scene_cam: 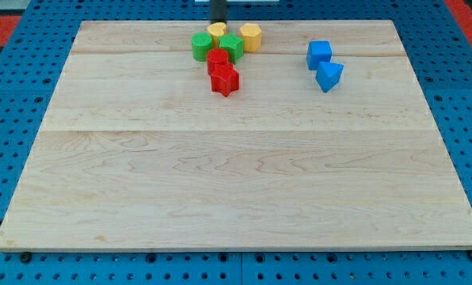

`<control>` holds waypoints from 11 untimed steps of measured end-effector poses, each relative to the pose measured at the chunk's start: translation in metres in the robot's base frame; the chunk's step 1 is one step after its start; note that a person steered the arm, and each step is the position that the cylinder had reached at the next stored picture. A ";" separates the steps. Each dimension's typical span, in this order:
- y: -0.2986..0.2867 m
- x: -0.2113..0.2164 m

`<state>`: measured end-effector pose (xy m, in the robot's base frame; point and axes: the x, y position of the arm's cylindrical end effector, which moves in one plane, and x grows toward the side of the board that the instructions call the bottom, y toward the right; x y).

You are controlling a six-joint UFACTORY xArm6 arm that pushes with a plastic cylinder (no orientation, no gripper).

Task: Move the green star into the red blocks

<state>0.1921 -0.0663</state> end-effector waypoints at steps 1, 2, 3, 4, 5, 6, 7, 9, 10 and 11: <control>-0.040 0.000; -0.037 0.005; -0.035 0.014; -0.009 0.014; 0.027 0.014; 0.071 0.014; 0.097 0.018; 0.057 0.032; 0.018 0.034; 0.053 0.045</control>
